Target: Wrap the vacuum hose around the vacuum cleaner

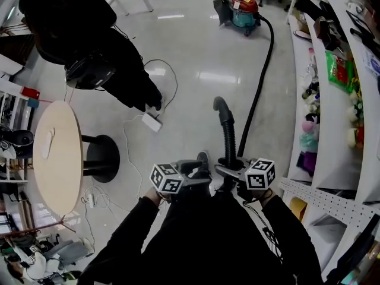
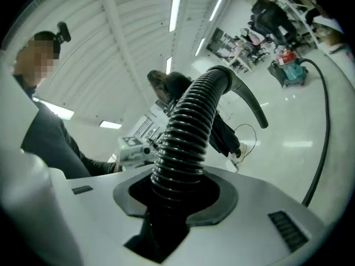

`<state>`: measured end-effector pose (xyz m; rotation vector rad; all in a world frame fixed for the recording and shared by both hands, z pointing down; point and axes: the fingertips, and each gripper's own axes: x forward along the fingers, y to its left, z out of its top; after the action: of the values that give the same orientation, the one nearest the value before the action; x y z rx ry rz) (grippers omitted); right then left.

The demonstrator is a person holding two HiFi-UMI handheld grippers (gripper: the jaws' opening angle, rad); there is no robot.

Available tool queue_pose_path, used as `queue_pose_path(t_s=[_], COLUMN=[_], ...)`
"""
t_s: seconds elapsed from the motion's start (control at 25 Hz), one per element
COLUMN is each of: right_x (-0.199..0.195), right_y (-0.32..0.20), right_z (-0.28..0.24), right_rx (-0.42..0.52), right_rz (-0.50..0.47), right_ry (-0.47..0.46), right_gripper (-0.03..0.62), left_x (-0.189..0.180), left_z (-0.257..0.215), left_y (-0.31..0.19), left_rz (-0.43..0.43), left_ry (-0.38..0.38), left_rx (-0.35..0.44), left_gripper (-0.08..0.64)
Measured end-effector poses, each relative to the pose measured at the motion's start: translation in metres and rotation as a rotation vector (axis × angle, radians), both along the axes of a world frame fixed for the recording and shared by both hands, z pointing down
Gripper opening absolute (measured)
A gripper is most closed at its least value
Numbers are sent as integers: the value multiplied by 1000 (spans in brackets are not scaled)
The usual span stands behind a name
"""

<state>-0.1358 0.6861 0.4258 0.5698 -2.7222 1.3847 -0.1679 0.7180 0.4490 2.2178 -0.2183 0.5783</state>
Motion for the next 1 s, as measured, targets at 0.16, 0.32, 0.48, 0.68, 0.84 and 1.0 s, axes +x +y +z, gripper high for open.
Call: queue_pose_path(t_s=[0.16, 0.32, 0.48, 0.68, 0.84, 1.0], right_x=[10, 21, 36, 47, 45, 77], right_y=[-58, -121, -190, -250, -278, -285], right_z=[-2, -11, -28, -24, -21, -1], right_rx=[-151, -262, -277, -350, -378, -338], right_rz=[155, 309, 439, 528, 558, 653], right_ry=[-74, -188, -278, -366, -454, -352], right_gripper=[147, 148, 152, 156, 228, 249], left_x=[44, 74, 93, 89, 78, 64], left_z=[12, 30, 38, 24, 1, -24], left_y=[-12, -40, -77, -127, -144, -191], left_rz=[213, 350, 394, 477, 596, 508], left_ry=[-45, -19, 55, 70, 109, 241], left_rx=[194, 216, 122, 70, -31, -203], left_gripper=[374, 374, 358, 162, 146, 144])
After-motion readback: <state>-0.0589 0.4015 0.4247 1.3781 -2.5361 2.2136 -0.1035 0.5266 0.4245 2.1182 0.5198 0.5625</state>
